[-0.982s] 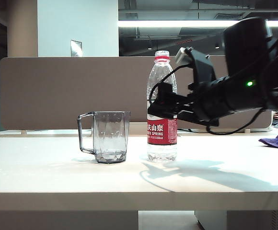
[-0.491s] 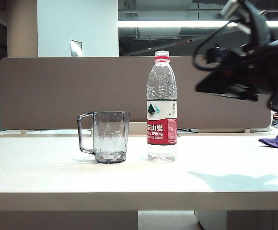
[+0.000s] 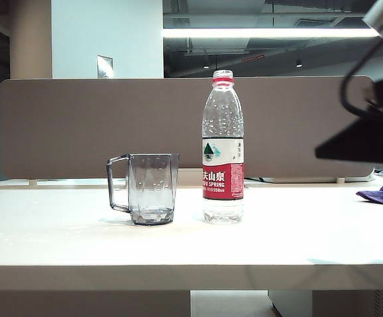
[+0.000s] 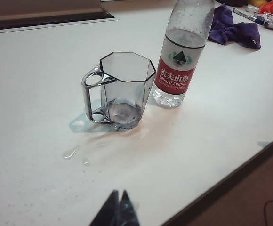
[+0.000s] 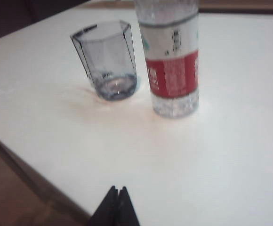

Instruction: Pick up the mineral water bottle on the table and pour a little water into the mug.

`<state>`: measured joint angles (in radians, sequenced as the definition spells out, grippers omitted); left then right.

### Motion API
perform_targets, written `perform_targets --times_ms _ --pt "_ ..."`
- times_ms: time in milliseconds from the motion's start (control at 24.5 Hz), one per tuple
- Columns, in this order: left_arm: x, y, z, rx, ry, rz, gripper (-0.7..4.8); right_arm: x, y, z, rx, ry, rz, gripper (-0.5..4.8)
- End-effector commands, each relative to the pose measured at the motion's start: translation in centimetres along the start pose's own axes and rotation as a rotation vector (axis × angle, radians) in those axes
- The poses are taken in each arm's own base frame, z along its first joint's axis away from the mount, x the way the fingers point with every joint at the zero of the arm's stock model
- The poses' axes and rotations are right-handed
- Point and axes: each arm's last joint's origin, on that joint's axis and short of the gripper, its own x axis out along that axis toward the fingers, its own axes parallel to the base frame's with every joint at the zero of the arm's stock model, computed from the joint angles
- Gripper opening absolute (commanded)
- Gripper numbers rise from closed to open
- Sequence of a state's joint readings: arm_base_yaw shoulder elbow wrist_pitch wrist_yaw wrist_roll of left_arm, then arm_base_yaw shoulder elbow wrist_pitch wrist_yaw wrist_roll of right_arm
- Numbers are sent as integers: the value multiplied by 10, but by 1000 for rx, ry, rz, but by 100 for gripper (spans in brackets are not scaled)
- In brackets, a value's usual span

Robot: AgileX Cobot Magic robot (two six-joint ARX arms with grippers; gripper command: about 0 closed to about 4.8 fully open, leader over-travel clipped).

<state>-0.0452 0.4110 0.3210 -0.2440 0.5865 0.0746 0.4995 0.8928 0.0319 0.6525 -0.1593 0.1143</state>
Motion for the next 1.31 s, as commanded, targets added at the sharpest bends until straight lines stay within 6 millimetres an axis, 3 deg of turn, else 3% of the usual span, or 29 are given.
perform_targets --times_ms 41,695,1022,1309 --pt "0 0 2 13 -14 1 -5 -8 1 -6 8 31 -1 -6" --pt "0 0 2 13 -14 0 -5 -40 -26 -19 102 144 -264 -6" --pt "0 0 2 13 -14 0 -5 -55 -36 -16 122 86 -397 -5" --pt "0 0 2 13 -14 1 -5 -66 -38 -5 86 -66 -461 -5"
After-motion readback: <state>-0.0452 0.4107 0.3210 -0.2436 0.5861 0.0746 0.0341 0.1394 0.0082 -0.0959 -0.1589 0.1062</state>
